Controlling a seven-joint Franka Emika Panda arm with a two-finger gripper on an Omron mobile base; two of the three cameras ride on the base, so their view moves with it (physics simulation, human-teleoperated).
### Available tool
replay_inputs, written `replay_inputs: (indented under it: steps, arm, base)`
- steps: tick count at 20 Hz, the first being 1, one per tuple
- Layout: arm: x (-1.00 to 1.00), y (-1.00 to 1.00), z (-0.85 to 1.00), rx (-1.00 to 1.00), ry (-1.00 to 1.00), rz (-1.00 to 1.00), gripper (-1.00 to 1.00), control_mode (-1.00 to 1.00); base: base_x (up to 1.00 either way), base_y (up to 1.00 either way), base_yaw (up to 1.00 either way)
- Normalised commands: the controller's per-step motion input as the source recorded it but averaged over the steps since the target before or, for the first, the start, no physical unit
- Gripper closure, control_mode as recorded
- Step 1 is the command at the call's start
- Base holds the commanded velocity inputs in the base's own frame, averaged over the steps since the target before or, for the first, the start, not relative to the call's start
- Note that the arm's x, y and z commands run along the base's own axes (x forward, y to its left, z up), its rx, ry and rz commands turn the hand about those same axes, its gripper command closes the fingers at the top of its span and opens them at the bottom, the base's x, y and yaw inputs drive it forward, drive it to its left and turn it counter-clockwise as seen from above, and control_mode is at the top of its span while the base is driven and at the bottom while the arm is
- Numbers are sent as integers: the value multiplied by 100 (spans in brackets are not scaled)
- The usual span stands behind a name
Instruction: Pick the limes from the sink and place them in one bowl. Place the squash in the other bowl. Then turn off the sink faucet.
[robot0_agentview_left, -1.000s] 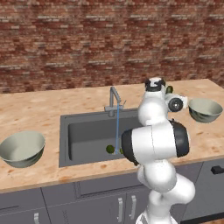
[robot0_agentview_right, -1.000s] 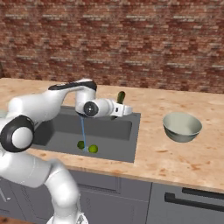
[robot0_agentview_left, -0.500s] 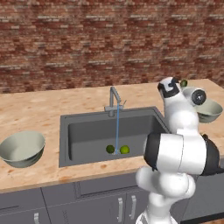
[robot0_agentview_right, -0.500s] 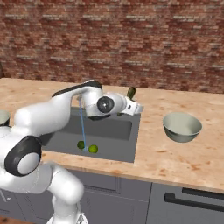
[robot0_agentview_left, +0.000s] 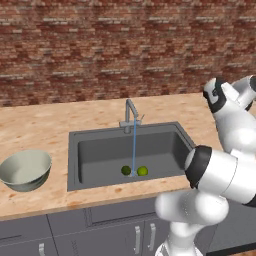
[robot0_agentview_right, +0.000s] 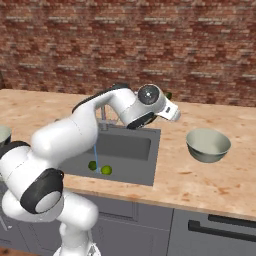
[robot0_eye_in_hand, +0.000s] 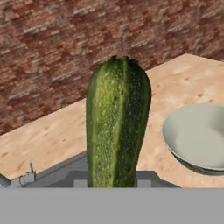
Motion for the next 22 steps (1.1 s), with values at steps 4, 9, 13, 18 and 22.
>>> replay_inputs:
  steps: [4,9,13,18,22]
  arm:
    - [20,-31,-16,0,33,3,100,-100]
    - [9,-35,-49,1,12,1,100,-100]
    - [1,-41,-41,1,0,0,100,-100]
    - [5,-32,-32,1,0,0,100,-100]
    - [11,-24,-34,0,0,0,100,-100]
  base:
    - [0,0,0]
    - [0,0,0]
    - [0,0,0]
    - [0,0,0]
    - [0,0,0]
